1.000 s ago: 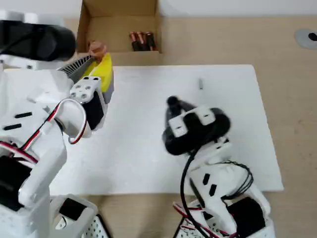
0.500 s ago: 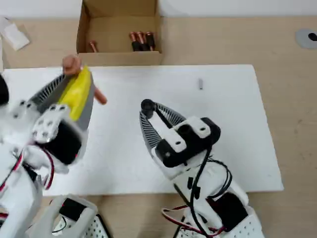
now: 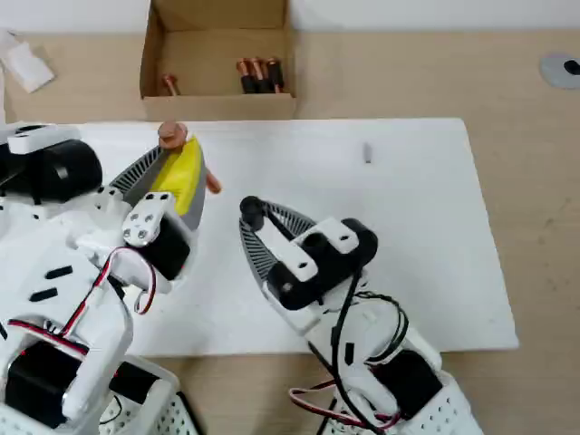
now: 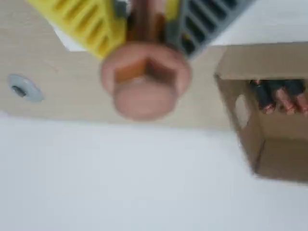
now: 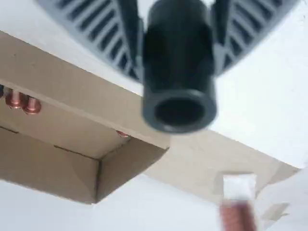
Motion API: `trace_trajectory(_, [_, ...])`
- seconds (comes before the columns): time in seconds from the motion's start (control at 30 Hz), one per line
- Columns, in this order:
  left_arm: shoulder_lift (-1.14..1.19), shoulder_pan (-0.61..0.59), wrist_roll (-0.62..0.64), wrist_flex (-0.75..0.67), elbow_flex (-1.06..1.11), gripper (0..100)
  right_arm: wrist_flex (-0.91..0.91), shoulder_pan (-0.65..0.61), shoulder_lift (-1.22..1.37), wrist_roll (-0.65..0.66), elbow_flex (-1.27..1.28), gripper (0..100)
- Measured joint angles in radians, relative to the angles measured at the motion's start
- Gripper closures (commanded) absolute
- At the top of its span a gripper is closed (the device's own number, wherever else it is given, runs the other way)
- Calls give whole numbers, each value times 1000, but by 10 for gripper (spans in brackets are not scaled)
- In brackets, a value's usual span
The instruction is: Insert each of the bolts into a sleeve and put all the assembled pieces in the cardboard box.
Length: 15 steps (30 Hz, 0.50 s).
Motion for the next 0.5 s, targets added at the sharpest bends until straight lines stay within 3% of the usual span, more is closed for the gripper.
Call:
trace_trajectory(0.23, [-8,170,-94,-12,5,998,0,0,0,0,0,989])
trace_trajectory(0.5, [-8,224,-172,-12,15,997,0,0,0,0,6,989])
